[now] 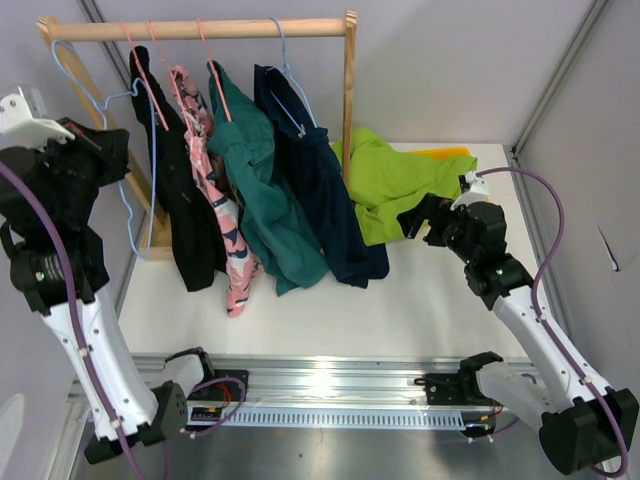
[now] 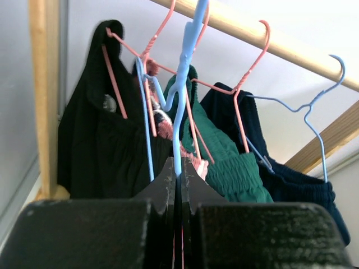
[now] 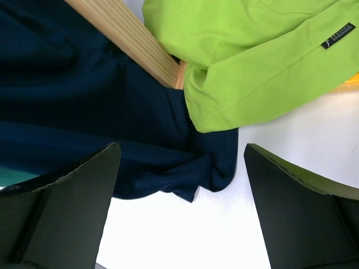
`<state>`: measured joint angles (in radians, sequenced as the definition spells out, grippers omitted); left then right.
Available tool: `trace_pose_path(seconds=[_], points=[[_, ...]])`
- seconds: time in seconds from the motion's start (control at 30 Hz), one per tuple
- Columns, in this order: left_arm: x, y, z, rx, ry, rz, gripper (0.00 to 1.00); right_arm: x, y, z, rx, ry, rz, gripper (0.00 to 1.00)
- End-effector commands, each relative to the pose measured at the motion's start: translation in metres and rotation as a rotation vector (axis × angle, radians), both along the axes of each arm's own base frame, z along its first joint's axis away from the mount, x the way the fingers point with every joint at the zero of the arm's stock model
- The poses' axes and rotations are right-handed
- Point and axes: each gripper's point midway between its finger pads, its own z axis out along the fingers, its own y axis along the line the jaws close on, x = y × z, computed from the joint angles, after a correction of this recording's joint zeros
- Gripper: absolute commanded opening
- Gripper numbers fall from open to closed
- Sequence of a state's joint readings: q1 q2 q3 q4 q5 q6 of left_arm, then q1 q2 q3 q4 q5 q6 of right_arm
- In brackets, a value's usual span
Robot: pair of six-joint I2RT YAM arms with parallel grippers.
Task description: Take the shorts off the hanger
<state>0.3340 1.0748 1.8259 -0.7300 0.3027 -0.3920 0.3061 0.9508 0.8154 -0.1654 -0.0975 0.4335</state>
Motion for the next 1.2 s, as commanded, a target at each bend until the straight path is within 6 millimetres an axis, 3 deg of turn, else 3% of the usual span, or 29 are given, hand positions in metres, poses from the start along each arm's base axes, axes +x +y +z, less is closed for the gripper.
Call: trace_pose_path(seconds=[0.0,0.27,0.57,0.6,0.67,0.8,0.97,1.17], points=[[-0.005,0.008,-0.011,0.060,0.025,0.051,0.00,-0.008,-0.003,0.020,-0.001,-0.051,-0.017,1.00],[-0.006,0.022,-0.014,0.085,0.053,0.136,0.00,-0.023,-0.012,0.025,-0.026,-0.062,-0.030,0.99],[0.044,0.041,0.000,0.101,0.074,0.153,0.00,-0.021,-0.011,0.009,-0.040,-0.045,-0.021,0.99],[0.045,0.041,0.010,0.106,0.052,0.153,0.00,-0.020,-0.009,0.009,-0.040,-0.049,-0.014,0.99],[0.064,0.045,0.002,0.111,0.081,0.152,0.00,-0.019,-0.008,0.005,-0.044,-0.041,-0.007,0.99],[0.084,0.052,0.011,0.130,0.075,0.176,0.00,-0.015,-0.003,-0.001,-0.046,-0.037,0.014,0.99],[0.113,0.052,-0.001,0.163,0.121,0.176,0.00,-0.011,0.001,-0.011,-0.045,-0.022,0.032,0.99],[0.135,0.074,-0.030,0.178,0.223,0.262,0.00,-0.011,0.003,-0.013,-0.043,-0.019,0.042,0.99]])
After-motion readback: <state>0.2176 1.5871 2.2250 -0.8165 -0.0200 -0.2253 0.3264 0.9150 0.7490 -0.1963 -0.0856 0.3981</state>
